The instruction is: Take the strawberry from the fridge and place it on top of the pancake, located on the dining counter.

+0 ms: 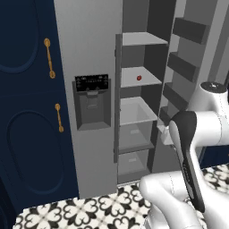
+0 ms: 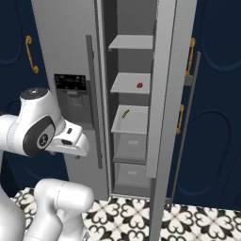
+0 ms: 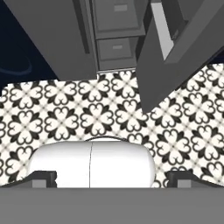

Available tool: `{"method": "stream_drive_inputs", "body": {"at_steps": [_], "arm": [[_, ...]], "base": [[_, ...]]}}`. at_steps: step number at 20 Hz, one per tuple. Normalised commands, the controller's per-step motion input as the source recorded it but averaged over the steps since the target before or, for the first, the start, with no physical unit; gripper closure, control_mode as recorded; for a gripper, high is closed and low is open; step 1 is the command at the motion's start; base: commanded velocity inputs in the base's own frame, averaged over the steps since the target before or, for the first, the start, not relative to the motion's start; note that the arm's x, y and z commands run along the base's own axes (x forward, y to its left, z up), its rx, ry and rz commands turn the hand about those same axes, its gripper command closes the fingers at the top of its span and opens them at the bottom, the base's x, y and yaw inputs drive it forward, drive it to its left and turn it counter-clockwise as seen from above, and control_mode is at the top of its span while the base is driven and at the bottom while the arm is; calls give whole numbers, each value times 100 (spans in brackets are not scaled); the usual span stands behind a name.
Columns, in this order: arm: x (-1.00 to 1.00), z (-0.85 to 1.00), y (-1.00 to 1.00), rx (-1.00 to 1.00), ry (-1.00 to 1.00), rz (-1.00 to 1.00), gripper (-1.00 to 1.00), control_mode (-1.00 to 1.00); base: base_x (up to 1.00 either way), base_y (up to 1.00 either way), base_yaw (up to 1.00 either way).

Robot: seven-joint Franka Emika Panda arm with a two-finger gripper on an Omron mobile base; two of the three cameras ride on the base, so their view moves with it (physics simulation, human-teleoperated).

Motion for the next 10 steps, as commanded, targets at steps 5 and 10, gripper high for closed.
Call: {"method": "stream_drive_inputs", "body": {"at_steps": [5,10], "arm": [[0,0,0,0,0,0,-100,-100],[0,0,0,0,0,0,-100,100]], "base": [[0,0,0],[54,0,0]]}}
